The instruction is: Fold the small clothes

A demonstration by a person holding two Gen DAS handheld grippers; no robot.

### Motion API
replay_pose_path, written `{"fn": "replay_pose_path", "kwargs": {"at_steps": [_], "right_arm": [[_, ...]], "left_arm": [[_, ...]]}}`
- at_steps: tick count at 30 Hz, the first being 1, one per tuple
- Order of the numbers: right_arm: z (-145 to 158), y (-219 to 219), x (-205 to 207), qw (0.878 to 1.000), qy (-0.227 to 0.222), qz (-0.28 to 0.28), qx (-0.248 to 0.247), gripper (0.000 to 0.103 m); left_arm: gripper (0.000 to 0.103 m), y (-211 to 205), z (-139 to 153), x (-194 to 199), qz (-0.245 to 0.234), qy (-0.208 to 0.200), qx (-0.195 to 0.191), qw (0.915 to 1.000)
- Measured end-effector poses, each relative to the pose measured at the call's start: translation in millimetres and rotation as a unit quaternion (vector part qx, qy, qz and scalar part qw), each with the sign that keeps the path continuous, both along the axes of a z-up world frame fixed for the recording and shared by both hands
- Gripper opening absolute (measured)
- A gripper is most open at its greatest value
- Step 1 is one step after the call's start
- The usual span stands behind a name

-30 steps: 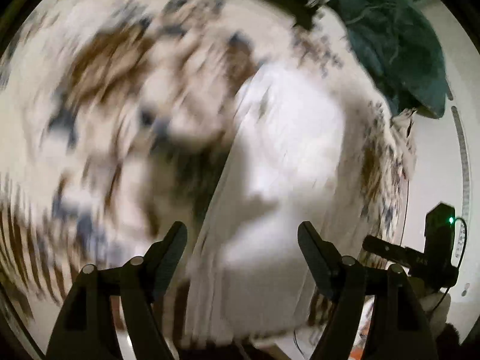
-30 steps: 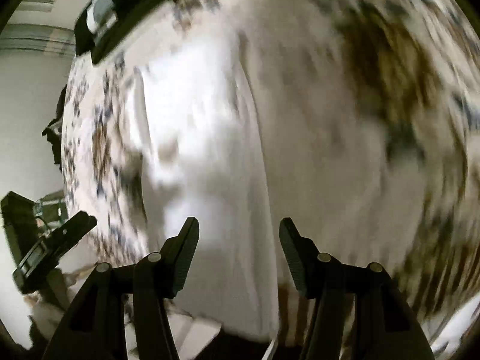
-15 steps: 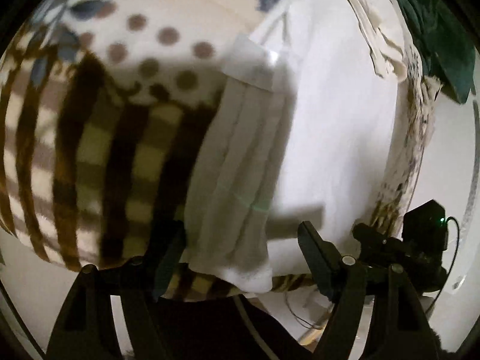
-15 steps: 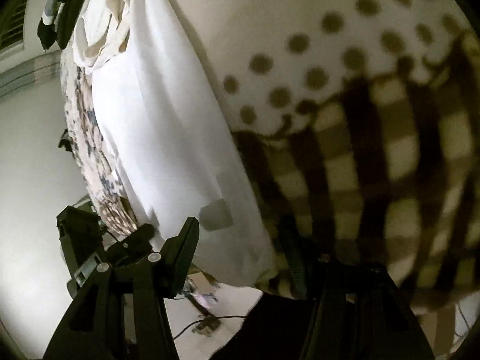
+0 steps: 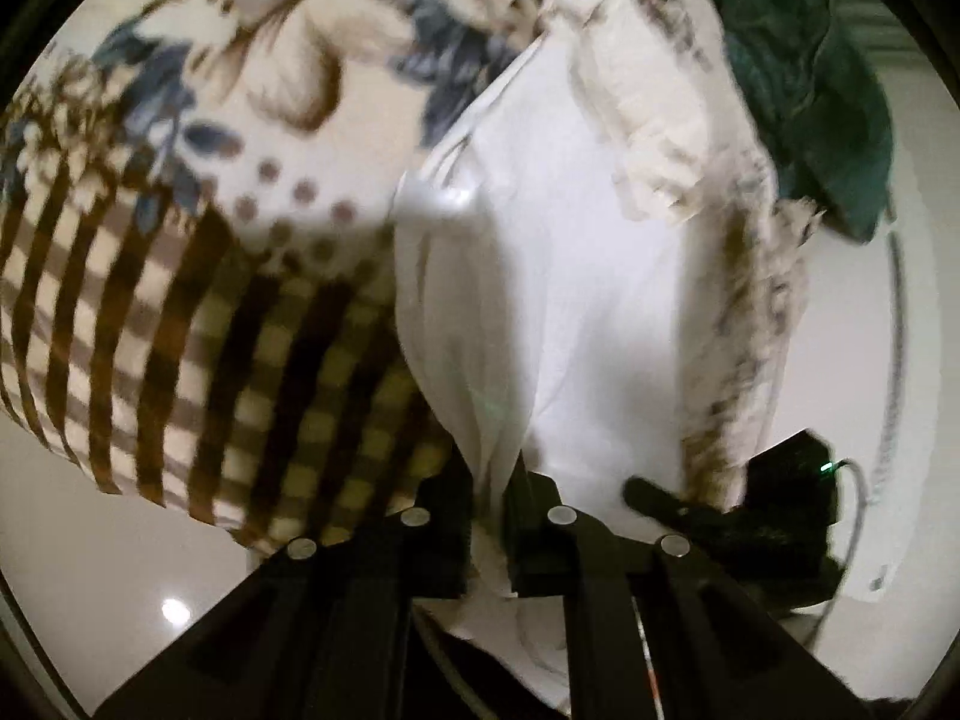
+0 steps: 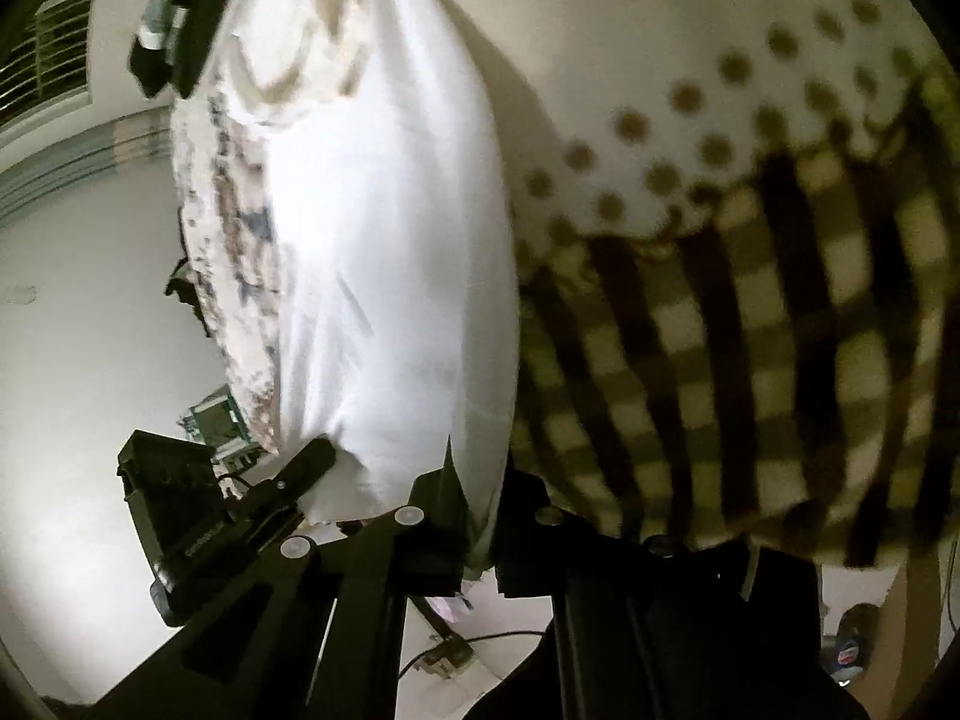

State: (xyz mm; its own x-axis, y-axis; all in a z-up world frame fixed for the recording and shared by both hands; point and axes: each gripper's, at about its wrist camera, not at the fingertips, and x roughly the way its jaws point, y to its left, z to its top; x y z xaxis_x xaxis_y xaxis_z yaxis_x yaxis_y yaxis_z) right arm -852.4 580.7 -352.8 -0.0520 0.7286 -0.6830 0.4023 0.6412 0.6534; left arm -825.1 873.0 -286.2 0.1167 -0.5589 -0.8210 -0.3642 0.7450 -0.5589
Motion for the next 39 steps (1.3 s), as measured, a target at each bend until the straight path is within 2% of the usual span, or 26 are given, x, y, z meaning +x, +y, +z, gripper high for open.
{"fn": "replay_pose_path", "kwargs": {"at_steps": [4,6,9,10,15,16,18,19,20,21,22,23,25,27,28,29,30,32,34,35,36,37,38,39], "right_arm": [[38.5,1.9,25.9,1.0,-0.031,-0.001,0.006,0.007],[57.8,1.7,52.6,0.999,-0.052,-0.007,0.006,0.007],[78.1,0.3,106.6,0.996,-0.09,-0.019,0.0,0.007],[81.7,-3.7,119.2,0.995,-0.098,-0.021,-0.003,0.007],[80.5,-15.9,220.7,0.988,-0.139,-0.051,-0.037,0.006],[75.1,-16.1,240.6,0.987,-0.141,-0.057,-0.044,0.007],[60.1,-18.6,280.1,0.988,-0.131,-0.071,-0.044,0.007],[55.1,-21.0,292.0,0.988,-0.129,-0.075,-0.047,0.008],[49.3,-22.3,308.6,0.987,-0.127,-0.08,-0.049,0.008],[46.5,-27.3,316.2,0.988,-0.123,-0.086,-0.046,0.01],[42.0,-24.6,325.4,0.988,-0.117,-0.092,-0.041,0.014],[40.7,-27.3,331.3,0.987,-0.12,-0.098,-0.036,0.018],[43.8,-31.7,332.1,0.983,-0.139,-0.106,-0.046,0.059],[48.0,-42.4,326.1,0.98,-0.15,-0.11,-0.07,0.065],[48.4,-44.9,323.2,0.979,-0.151,-0.105,-0.085,0.065],[47.0,-46.5,320.6,0.978,-0.149,-0.095,-0.107,0.065],[43.8,-46.8,318.5,0.978,-0.145,-0.089,-0.121,0.065],[32.0,-46.0,317.9,0.981,-0.133,-0.079,-0.12,0.065],[15.2,-43.5,322.6,0.984,-0.107,-0.076,-0.119,0.065],[9.4,-41.5,326.4,0.985,-0.105,-0.076,-0.112,0.065],[6.2,-39.1,329.1,0.985,-0.107,-0.076,-0.108,0.057],[5.4,-36.6,335.7,0.984,-0.119,-0.081,-0.104,0.031],[5.5,-33.6,342.2,0.984,-0.124,-0.079,-0.104,0.023],[5.6,-31.8,348.2,0.982,-0.125,-0.08,-0.117,0.022]], "left_arm": [[0.006,4.2,28.9,37.3,0.024,-0.021,-0.04,0.9987],[0.006,2.0,39.4,73.0,0.038,-0.037,-0.06,0.9968],[0.006,-1.6,44.4,130.4,0.047,-0.062,-0.072,0.9944],[0.006,8.8,45.9,143.2,0.05,-0.067,-0.075,0.9936],[0.006,11.8,23.3,243.6,0.052,-0.078,-0.069,0.9933],[0.007,10.0,13.7,265.4,0.047,-0.07,-0.061,0.9945],[0.009,13.7,-4.0,293.3,0.055,-0.053,-0.072,0.9945],[0.017,15.1,-11.4,304.2,0.059,-0.046,-0.083,0.9938],[0.037,19.0,-17.4,314.6,0.066,-0.04,-0.096,0.9924],[0.052,25.8,-19.6,322.8,0.08,-0.046,-0.115,0.989],[0.073,34.0,-16.8,324.4,0.094,-0.058,-0.123,0.9863],[0.074,39.1,-14.0,324.3,0.102,-0.068,-0.124,0.9846],[0.074,49.4,-9.6,324.8,0.107,-0.083,-0.11,0.9846],[0.074,47.6,-6.4,326.7,0.081,-0.088,-0.067,0.9906],[0.074,44.0,-5.3,327.1,0.059,-0.092,-0.041,0.9932],[0.074,34.2,-6.4,330.6,0.016,-0.092,0.002,0.9956],[0.074,26.2,-9.0,333.6,-0.014,-0.09,0.028,0.9955],[0.074,4.9,-21.4,342.2,-0.071,-0.083,0.065,0.9919],[0.072,-6.0,-30.1,348.1,-0.088,-0.085,0.083,0.989],[0.053,-9.9,-33.1,351.9,-0.091,-0.093,0.088,0.9877],[0.034,-12.6,-34.1,356.0,-0.091,-0.106,0.088,0.9863],[0.018,-13.7,-36.1,360.2,-0.092,-0.108,0.083,0.9864],[0.018,-14.4,-38.6,365.1,-0.089,-0.108,0.08,0.9869],[0.018,-12.9,-40.5,369.1,-0.082,-0.109,0.084,0.9871]]}}
